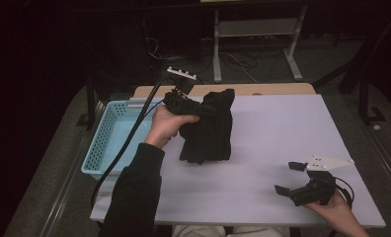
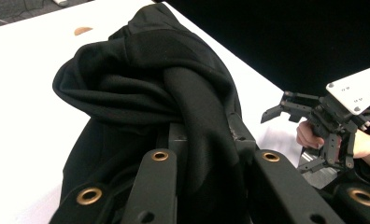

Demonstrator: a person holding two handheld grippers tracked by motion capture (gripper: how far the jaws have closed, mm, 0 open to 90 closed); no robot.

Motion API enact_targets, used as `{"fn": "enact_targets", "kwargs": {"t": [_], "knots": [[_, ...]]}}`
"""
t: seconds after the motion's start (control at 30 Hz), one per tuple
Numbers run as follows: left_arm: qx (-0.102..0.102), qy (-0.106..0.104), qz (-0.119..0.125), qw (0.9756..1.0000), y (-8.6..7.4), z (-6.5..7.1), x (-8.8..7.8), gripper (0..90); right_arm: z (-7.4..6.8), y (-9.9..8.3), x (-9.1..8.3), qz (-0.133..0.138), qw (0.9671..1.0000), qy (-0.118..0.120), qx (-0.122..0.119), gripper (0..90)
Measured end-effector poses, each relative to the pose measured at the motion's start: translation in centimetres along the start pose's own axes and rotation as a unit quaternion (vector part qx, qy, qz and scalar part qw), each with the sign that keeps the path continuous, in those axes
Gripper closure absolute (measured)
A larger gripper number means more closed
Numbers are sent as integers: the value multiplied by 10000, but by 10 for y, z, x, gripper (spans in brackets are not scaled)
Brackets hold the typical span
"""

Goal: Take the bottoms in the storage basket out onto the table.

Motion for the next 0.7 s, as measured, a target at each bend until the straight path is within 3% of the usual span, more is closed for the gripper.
{"fn": "enact_targets", "kwargs": {"t": [0.37, 0.7], "knots": [[-21, 9, -13, 10000, -5, -2, 24, 775, -1, 0, 1, -28, 10000, 8, -6, 0], [-99, -139, 29, 9998, -12, -4, 51, 774, -1, -1, 1, -48, 10000, 16, -1, 0]]}}
Point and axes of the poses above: each handheld gripper's, and its own axes: x roughly forward along the jaws, y roughly out of its top, z roughly to its right, the point moved 2 cm from there along x, roughly forward along the jaws, and after that the axes turned 14 degrees about x, right-handed, at the moved point
